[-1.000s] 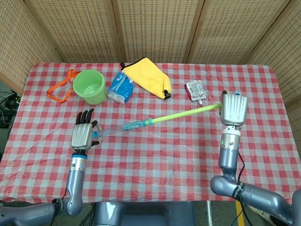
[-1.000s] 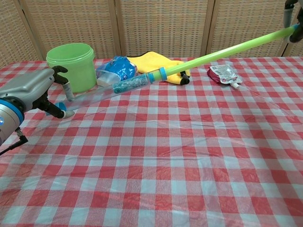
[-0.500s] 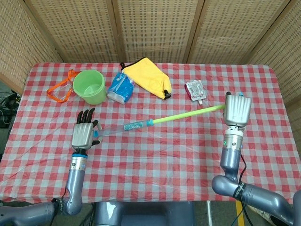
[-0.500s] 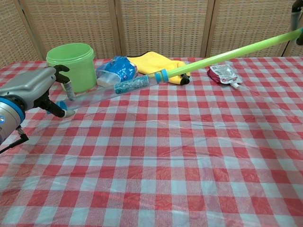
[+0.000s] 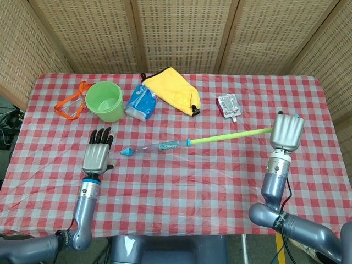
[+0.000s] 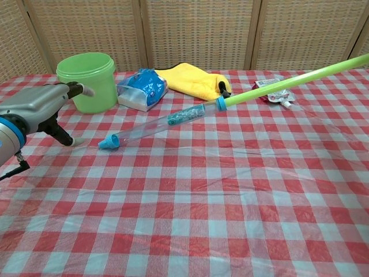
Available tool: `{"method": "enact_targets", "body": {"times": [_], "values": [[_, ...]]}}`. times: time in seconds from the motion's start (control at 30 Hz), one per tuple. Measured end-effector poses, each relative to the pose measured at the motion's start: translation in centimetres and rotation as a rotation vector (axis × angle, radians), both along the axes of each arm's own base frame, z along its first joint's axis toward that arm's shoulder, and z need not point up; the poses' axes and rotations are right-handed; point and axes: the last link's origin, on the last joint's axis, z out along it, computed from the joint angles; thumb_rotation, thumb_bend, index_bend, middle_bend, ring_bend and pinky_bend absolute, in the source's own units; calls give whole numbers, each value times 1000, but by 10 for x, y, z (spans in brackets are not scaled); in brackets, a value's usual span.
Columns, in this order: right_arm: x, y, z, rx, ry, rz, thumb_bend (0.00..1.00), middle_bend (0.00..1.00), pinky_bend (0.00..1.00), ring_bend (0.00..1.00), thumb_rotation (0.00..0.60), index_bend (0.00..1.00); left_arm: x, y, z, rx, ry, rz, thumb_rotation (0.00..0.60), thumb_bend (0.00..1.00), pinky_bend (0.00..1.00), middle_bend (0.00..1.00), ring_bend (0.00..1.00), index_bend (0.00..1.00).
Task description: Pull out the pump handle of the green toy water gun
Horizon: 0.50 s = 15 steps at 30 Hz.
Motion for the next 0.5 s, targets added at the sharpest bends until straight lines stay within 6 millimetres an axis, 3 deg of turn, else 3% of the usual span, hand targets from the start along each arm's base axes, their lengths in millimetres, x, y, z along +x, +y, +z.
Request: {"method": "enact_targets", "body": {"times": [0.1, 0.33, 0.5], "values": [[-6, 4, -1, 23, 45, -87, 251, 746, 715, 760, 600, 369, 1, -1, 3, -5, -7, -2, 600, 307, 0, 0, 0, 0], [-11, 11, -2, 62, 90, -196, 154, 348, 622, 424, 600, 148, -1, -5, 8, -7, -17, -3, 600, 307, 0, 0, 0, 0], [-5, 14, 2, 50, 94, -159, 149, 143, 460, 213, 600, 77, -4, -6, 12, -3, -30, -4, 600, 307, 0, 0, 0, 0]]}}
